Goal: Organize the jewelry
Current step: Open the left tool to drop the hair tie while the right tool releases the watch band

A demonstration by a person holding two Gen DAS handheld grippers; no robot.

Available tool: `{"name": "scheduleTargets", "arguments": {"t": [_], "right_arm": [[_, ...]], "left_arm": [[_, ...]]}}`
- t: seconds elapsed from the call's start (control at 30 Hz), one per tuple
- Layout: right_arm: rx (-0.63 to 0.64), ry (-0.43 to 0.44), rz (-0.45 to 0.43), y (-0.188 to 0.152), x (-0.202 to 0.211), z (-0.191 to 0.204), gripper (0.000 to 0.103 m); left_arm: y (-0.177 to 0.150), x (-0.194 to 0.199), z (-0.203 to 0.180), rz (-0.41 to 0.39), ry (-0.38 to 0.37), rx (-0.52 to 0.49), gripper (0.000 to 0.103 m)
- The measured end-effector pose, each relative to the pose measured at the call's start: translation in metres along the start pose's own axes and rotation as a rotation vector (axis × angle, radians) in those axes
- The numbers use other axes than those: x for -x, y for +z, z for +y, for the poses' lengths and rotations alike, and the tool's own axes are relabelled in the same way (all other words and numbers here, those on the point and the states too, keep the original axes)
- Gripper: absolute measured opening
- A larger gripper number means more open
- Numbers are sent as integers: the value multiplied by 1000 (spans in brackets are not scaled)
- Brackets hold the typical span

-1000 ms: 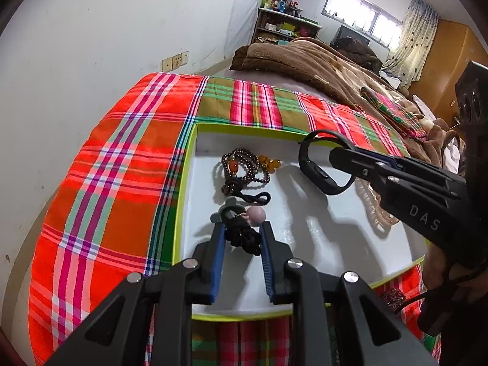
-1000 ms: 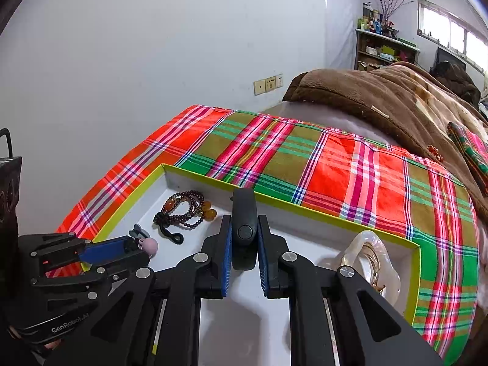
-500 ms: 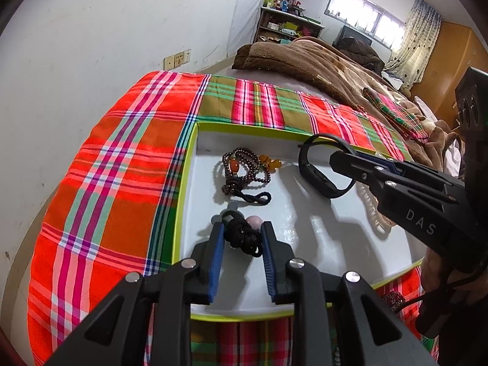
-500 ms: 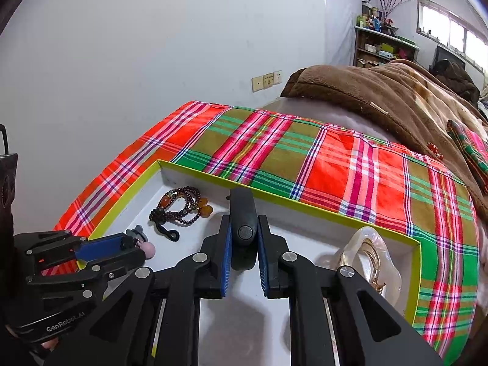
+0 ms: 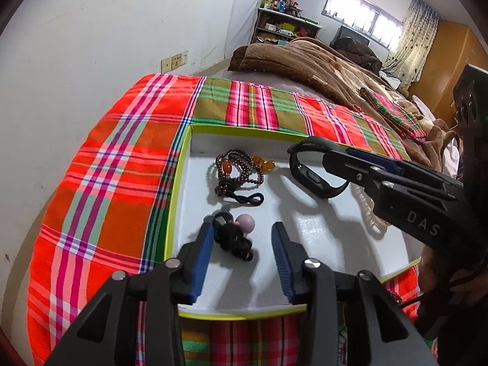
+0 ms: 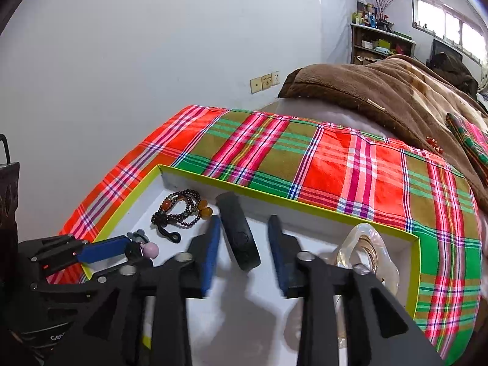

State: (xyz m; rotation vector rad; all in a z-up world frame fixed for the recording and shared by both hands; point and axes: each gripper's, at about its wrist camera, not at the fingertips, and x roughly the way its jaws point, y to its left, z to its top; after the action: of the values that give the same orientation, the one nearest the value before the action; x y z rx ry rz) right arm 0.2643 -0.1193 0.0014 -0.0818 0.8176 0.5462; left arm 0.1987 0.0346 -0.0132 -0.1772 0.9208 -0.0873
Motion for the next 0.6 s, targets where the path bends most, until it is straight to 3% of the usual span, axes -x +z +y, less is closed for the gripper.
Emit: {"name": "scheduleTargets", "arguments": {"t": [0.2, 0.6], "right_arm": [[-3, 4, -8, -1, 5, 1, 40], [-12, -1, -40, -4, 29, 7, 44]], "left_arm": [[0, 4, 0, -6, -7, 7, 54], [-2, 25, -2, -33, -17, 11, 60]]}}
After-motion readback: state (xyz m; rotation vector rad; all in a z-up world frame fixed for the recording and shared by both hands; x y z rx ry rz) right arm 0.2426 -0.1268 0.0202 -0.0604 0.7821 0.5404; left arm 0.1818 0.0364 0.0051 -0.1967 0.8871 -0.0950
